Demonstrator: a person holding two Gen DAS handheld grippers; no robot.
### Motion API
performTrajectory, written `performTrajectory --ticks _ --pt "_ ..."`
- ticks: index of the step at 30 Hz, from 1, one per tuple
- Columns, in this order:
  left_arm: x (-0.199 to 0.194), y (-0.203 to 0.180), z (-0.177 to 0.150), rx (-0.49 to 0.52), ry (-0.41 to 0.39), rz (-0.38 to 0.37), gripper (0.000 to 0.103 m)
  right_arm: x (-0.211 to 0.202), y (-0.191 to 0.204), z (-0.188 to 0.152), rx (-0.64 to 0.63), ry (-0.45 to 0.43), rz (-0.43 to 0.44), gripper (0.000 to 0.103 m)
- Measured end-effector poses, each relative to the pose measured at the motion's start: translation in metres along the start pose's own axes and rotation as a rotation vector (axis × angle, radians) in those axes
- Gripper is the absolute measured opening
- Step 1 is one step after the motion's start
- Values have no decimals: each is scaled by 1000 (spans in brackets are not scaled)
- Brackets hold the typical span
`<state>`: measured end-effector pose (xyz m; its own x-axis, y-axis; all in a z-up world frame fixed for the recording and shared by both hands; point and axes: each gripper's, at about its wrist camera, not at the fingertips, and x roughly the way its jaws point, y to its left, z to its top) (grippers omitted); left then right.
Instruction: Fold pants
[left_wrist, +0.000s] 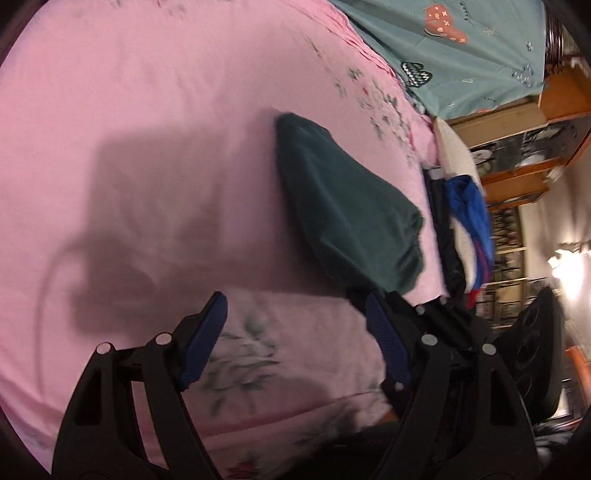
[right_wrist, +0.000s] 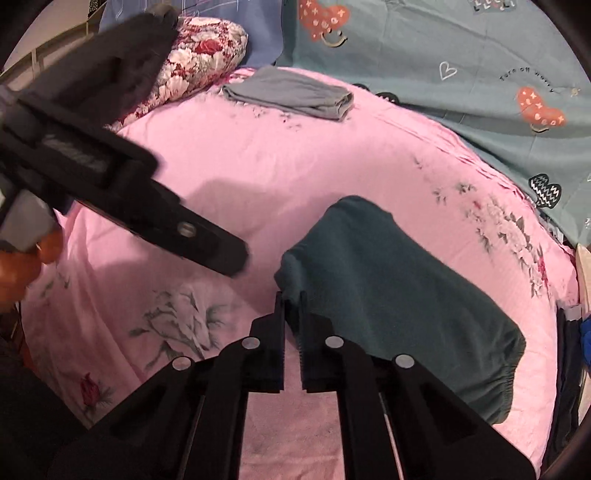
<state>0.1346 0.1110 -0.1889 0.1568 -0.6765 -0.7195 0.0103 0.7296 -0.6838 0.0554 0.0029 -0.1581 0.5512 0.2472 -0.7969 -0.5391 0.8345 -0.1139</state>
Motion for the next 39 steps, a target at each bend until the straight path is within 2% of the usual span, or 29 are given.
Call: performTrajectory --ticks 3,6,9,11,12,15,17,19,22,25,27,29,34,39 --pt "21 -1 11 -61 52 -70 80 -6 -1 -1 -14 -11 -9 4" --pt "37 -9 22 -65 83 -102 80 -9 5 -2 -39 -13 -13 4" --pt "53 -13 30 -60 106 -88 77 -7 2 -1 -49 -11 -3 4" --pt "69 -15 32 -67 138 -80 67 -8 2 -1 -50 -14 -1 4" --pt "72 -15 32 -65 149 -80 57 -8 1 -2 -51 -14 0 4" --pt "80 -22 30 -40 154 -83 39 -7 2 -6 -67 -5 4 4" --pt "83 -27 30 -14 145 -56 34 -7 3 -10 -79 -1 9 4" --pt "84 -28 29 -7 140 -33 22 -8 3 -13 -84 1 13 4" --pt "86 -24 28 -13 139 2 14 -7 -1 -15 -80 3 20 4" --pt "86 -29 26 19 123 52 13 -6 -2 -18 -88 15 36 4" --pt "86 -36 24 59 108 93 13 -8 -4 -20 -89 21 45 12" --pt "85 -41 22 99 95 131 13 -11 -10 -21 -77 24 47 27" --pt "84 -51 19 150 71 198 12 -36 -54 -32 61 -16 9 45" --pt "81 -58 15 166 47 242 12 -49 -135 -53 326 -7 -10 49"
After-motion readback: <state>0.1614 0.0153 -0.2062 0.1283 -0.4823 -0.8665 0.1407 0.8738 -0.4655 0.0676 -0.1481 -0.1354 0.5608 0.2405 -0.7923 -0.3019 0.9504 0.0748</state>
